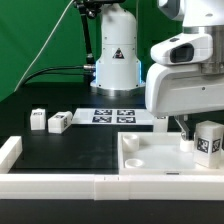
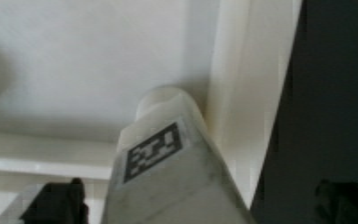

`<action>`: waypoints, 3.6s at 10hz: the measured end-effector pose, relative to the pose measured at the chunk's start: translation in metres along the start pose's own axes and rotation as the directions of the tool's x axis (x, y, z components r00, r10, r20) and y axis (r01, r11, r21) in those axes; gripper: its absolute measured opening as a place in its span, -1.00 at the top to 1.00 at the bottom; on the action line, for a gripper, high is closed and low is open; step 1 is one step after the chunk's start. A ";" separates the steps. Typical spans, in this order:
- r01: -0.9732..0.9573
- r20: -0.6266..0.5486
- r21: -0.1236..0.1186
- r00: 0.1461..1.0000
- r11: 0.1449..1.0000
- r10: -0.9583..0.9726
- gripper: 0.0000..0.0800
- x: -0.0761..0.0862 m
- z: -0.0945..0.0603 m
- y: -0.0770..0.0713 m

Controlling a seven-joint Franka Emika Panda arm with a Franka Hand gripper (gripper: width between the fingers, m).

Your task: Assemble one leg

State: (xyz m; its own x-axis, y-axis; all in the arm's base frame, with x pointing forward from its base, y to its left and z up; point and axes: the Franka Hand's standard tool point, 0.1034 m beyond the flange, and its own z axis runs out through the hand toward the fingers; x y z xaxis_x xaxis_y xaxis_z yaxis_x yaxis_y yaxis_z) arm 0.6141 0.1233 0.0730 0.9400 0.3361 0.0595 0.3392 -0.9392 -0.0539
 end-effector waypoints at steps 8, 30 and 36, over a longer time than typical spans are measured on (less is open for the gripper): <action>0.145 0.002 -0.010 0.989 0.989 -0.145 0.27 0.000 0.000 0.003; -0.241 -0.013 0.007 0.971 0.971 0.241 -0.62 0.002 0.003 0.007; 0.043 -0.012 -0.014 0.999 0.999 -0.043 -0.12 0.002 0.002 0.009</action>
Offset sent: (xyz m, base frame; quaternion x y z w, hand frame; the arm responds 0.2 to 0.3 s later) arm 0.0000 0.0000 0.0000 0.0000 0.0000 0.0000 1.0000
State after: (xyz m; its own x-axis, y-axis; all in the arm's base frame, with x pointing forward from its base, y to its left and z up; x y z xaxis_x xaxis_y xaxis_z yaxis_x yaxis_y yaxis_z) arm 0.6191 0.1158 0.0703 0.9241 0.3751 0.0732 0.3784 -0.9249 -0.0373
